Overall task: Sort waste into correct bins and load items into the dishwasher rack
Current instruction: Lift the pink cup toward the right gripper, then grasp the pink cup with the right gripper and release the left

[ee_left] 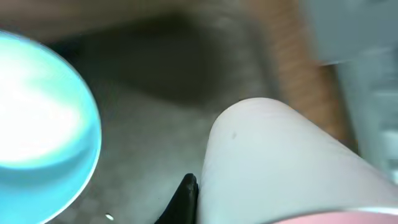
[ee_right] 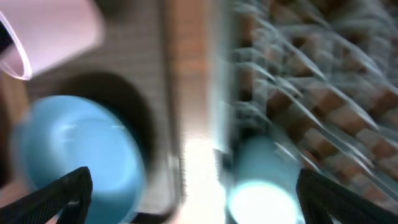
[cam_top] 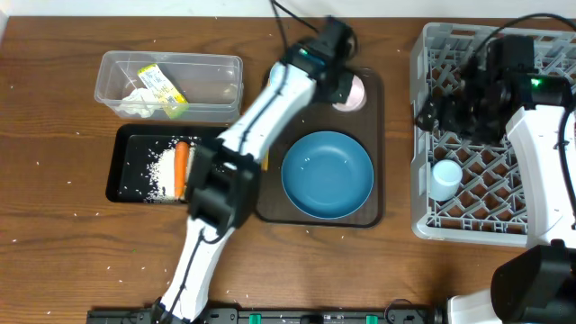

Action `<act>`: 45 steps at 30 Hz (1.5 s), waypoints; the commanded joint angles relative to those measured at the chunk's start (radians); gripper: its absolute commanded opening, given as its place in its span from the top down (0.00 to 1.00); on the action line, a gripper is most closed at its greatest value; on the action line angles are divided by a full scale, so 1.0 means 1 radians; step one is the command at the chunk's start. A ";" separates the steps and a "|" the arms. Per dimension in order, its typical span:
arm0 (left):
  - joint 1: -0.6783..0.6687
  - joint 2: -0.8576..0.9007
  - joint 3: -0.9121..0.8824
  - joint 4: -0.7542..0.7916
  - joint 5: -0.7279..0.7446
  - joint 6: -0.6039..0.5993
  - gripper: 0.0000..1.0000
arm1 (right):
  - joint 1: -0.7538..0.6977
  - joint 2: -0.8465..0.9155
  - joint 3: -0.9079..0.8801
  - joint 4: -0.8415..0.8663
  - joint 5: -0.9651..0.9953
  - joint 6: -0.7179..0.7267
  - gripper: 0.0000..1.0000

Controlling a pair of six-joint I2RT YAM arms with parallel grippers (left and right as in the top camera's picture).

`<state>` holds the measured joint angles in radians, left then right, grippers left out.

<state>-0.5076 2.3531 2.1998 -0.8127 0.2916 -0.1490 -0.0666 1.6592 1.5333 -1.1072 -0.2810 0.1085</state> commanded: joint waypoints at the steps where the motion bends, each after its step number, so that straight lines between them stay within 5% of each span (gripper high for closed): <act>1: 0.091 -0.097 0.012 -0.005 0.372 0.086 0.94 | 0.019 -0.014 0.016 0.042 -0.303 -0.134 0.03; 9: 0.266 -0.099 0.003 -0.005 0.967 0.153 0.94 | 0.050 -0.014 0.016 0.200 -0.598 -0.222 0.02; 15: 0.320 -0.099 0.002 -0.005 1.217 0.180 0.94 | 0.091 -0.013 0.016 0.373 -0.806 -0.245 0.02; 31: 0.274 -0.099 0.002 -0.007 1.280 0.182 0.94 | 0.192 -0.013 0.016 0.556 -0.777 -0.246 0.06; 45: 0.222 -0.099 0.002 -0.017 1.280 0.182 0.94 | 0.219 -0.013 0.016 0.629 -0.778 -0.245 0.24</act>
<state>-0.2817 2.2505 2.1998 -0.8276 1.5433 0.0219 0.1360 1.6592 1.5364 -0.4843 -1.0405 -0.1223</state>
